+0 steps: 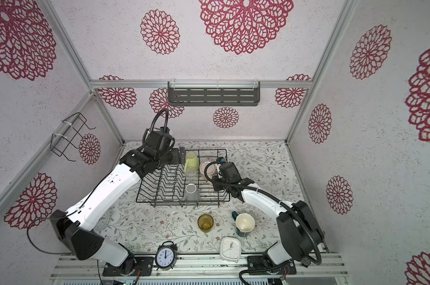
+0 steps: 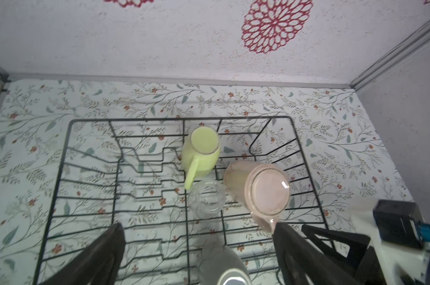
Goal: Load cups into a dish rack
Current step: Pick up the cup from the dish rack.
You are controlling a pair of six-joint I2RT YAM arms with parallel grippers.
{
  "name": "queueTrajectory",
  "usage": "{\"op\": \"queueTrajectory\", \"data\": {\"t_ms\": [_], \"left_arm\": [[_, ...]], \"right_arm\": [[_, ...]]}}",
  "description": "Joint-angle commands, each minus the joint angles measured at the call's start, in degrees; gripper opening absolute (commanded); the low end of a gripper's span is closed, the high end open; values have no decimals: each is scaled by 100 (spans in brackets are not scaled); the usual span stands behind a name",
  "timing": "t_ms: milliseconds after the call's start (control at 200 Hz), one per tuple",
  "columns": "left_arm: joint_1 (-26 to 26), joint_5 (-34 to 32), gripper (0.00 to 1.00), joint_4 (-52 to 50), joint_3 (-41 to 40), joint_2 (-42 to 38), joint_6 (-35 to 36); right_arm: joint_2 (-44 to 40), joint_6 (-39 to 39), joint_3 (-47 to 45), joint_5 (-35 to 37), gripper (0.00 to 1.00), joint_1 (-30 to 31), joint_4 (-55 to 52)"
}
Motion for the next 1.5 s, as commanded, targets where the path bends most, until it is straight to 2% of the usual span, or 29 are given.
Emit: {"op": "queueTrajectory", "data": {"t_ms": [0, 155, 360, 766, 886, 1056, 1141, 1241, 1496], "left_arm": [[216, 62, 97, 298, -768, -627, -330], [478, 153, 97, 457, -1748, -1533, -558], [602, 135, 97, 425, -2499, -2393, -775], [689, -76, 97, 251, -2920, -3135, -869], [690, -24, 97, 306, -2996, -3176, -876], [695, 3, 97, 298, -2935, -3079, -819], [698, 76, 97, 324, -2946, -3040, -796], [707, 161, 97, 351, -2919, -2968, -744], [713, 223, 97, 334, -2821, -2843, -681]], "right_arm": [[83, -306, 289, 170, 44, 56, -119], [311, -447, 480, 169, 46, 82, -112], [619, -499, 678, 188, 46, 101, -11], [990, -923, 864, 24, 45, 163, 188], [1170, -952, 989, 242, 43, 163, 148], [1306, -1022, 1185, 539, 37, 158, 46], [1300, -1076, 1212, 604, 22, 163, 49], [1277, -1106, 1267, 712, 11, 160, -10], [1376, -1041, 1664, 1116, 0, 122, -349]]}}
